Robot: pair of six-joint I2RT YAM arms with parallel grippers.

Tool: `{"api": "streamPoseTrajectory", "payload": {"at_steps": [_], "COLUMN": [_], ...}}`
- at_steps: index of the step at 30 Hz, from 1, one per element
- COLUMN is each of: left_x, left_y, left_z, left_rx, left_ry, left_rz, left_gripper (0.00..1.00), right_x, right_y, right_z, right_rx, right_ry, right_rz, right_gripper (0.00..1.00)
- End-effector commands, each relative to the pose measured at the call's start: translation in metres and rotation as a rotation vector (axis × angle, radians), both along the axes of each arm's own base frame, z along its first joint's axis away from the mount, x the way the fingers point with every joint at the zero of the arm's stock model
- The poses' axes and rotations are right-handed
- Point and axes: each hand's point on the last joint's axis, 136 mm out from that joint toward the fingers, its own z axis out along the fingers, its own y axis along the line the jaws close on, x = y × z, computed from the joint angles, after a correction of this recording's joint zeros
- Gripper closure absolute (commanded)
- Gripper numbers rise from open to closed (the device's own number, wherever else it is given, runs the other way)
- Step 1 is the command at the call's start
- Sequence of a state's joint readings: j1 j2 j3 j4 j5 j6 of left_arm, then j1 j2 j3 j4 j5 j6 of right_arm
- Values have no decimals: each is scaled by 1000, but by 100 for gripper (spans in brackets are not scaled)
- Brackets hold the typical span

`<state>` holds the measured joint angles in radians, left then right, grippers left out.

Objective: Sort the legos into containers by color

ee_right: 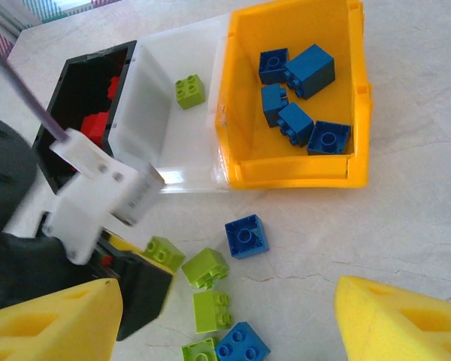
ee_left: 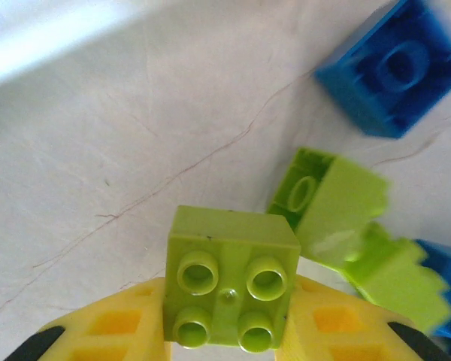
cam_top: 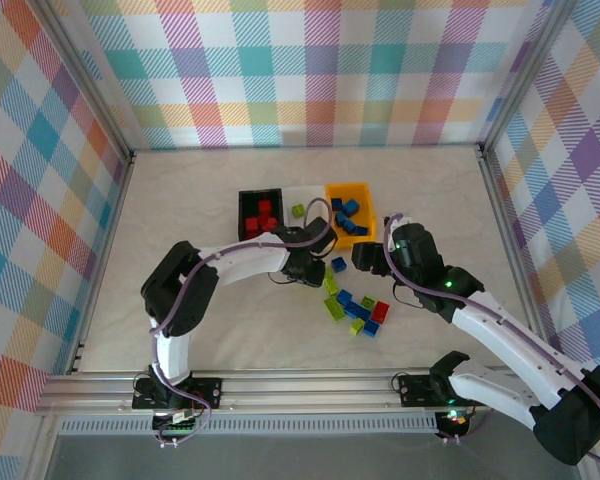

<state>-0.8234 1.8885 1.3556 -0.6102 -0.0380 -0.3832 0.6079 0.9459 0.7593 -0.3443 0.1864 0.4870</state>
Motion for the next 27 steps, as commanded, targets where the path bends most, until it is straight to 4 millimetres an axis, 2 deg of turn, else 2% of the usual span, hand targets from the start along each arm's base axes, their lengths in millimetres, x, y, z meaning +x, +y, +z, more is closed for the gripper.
{"api": "streamPoseTrajectory", "payload": {"at_steps": [1,3,6,12,19,21,23,27], "left_x": [39,64,95,138,156,157,156,153], "left_y": [-3,-1,-2,1,2,-1,-4,-9], "left_z": [64,82,88,68,51,50,51,73], "left_rx": [-132,-145,-140,-79,-28,-32,-42,-79], "left_ry": [-115,-153,-176,-164,-138,-126,-123,-155], "left_rz": [89,125,165,216,226,222,217,211], "left_gripper": [70,70,70,71,69,63,51,37], "right_x": [0,0,-1,-5,-10,-12,-13,-12], "right_y": [0,0,0,3,7,9,13,23], "right_z": [-8,-10,-14,-20,-31,-36,-40,-54], "right_rx": [4,8,2,5,2,4,9,1], "right_ry": [19,25,36,63,103,116,130,181], "right_rz": [-4,-5,-2,17,50,62,79,115], "right_gripper": [25,25,25,25,25,25,25,25]}}
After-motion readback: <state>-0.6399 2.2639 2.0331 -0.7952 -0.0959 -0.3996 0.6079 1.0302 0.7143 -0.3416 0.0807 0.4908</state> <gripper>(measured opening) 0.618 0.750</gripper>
